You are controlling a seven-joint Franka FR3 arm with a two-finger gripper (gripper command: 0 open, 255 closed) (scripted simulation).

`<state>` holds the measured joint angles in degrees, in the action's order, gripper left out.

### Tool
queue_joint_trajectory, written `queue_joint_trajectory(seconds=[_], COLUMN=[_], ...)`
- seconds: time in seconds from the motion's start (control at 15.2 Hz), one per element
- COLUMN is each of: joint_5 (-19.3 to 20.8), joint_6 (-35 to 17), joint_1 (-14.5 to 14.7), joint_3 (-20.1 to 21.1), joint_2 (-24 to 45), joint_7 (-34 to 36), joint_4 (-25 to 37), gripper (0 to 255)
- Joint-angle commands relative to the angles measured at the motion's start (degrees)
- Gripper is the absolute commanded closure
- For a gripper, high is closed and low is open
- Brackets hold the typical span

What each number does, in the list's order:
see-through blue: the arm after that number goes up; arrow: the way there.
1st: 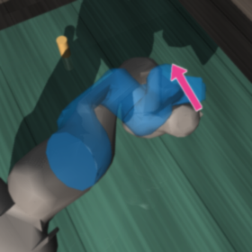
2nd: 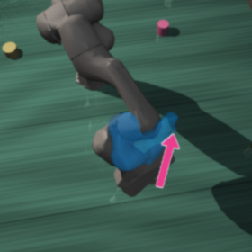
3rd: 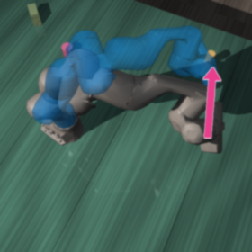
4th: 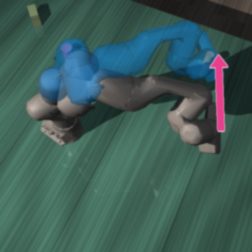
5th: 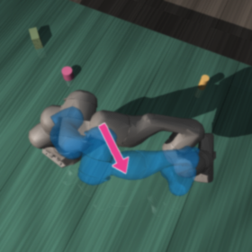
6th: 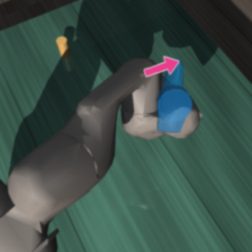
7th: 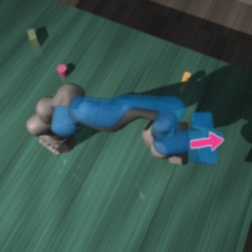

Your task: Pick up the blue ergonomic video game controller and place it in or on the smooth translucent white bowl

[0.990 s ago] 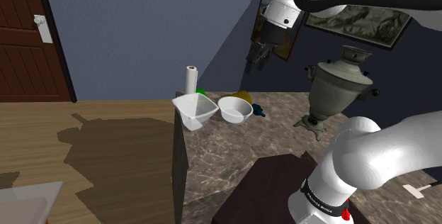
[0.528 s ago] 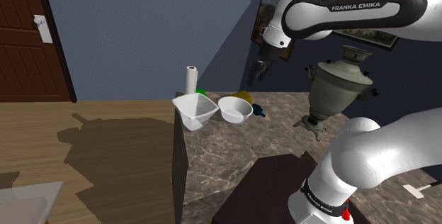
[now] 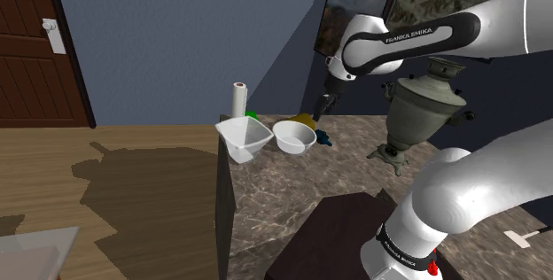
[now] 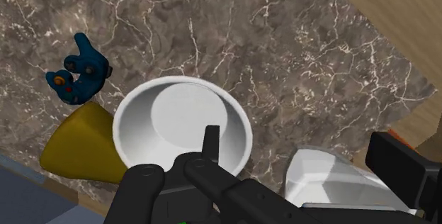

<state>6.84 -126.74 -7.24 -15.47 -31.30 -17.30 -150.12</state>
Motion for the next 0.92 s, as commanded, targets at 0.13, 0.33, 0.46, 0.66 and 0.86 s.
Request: queue_joint_trajectory(seconds=[0.13,0.33,0.46,0.66,0.86], joint_5=[1.60,1.82,1.33,-0.73,-4.93], joint_6=[-6.49,-11.38,-14.57,-19.10,-23.16], joint_1=[-1.37,-1.86,-1.98,-1.86,-1.75], joint_3=[-4.02,-6.95,-8.91,-11.81,-14.20], joint_2=[6.36,11.83,15.78,22.11,28.91], joint_7=[-4.33,-7.59,-10.06,-14.47,-20.13], joint_4=[0.11,0.81,1.66,3.46,5.92], gripper=[0,0,0,0,0])
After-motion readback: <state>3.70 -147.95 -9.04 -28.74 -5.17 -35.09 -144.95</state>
